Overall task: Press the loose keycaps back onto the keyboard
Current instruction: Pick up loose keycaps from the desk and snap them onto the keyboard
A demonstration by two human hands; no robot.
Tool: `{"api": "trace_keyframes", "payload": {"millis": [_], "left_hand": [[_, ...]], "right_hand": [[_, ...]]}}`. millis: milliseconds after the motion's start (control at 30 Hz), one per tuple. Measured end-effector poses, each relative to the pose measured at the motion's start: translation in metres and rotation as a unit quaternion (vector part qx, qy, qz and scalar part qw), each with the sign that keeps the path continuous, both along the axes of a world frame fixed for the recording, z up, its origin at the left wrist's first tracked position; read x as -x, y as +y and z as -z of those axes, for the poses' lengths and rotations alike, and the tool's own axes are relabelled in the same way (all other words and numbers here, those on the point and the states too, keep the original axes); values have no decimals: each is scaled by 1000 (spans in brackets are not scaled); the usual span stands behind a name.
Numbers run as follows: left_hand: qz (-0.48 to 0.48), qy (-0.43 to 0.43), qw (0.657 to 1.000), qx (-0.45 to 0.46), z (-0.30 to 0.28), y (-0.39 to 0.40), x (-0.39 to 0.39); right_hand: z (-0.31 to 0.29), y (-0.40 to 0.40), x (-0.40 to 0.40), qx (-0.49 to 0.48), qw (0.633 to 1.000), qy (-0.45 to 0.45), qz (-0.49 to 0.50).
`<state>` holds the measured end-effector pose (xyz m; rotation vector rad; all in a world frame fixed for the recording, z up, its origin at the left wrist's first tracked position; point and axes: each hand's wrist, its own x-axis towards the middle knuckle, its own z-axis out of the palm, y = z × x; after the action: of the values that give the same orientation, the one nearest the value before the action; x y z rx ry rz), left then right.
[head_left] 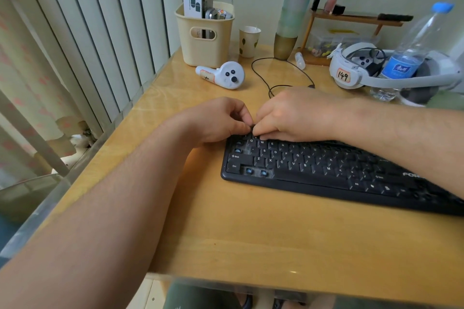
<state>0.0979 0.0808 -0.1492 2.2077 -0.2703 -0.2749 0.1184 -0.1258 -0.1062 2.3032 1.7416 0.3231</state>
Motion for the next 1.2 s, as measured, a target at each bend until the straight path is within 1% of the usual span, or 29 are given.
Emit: {"api": "trace_keyframes", "payload": {"millis": [100,167,267,333,500,567,600,733,867,1033,1100,1200], "left_hand": [[1,-1,1000,-3,0,0,0],[0,-5,1000,-5,1,0,0],[-2,-6,1000,-5,1,1,0],[-4,-3,1000,-9,0,1,0],[-6,-2,1000,-10,-1,0,1],[-7,-2,1000,-12,0,0,2],[-9,-4,1000,-13,0,0,2],[-8,-3,1000,-11,0,0,3],[7,2,1000,-1,0,0,3],[18,5,1000,1,0,1,2],[19,11,1000,7,0,1,2],[21,21,1000,7,0,3,1]], "right_hand": [[7,-1,4,-35,998,28,41],[10,-1,9,-56,989,80,110],[14,-5,22,-112,949,172,241],[19,-6,34,-136,920,210,302],[34,5,57,-209,877,213,378],[40,10,63,-243,855,224,400],[43,12,66,-255,850,217,406],[52,18,74,-272,853,169,413],[49,20,65,-285,842,180,421],[40,20,59,-290,851,182,398],[34,18,56,-294,835,210,416],[27,18,48,-310,791,276,449]]}}
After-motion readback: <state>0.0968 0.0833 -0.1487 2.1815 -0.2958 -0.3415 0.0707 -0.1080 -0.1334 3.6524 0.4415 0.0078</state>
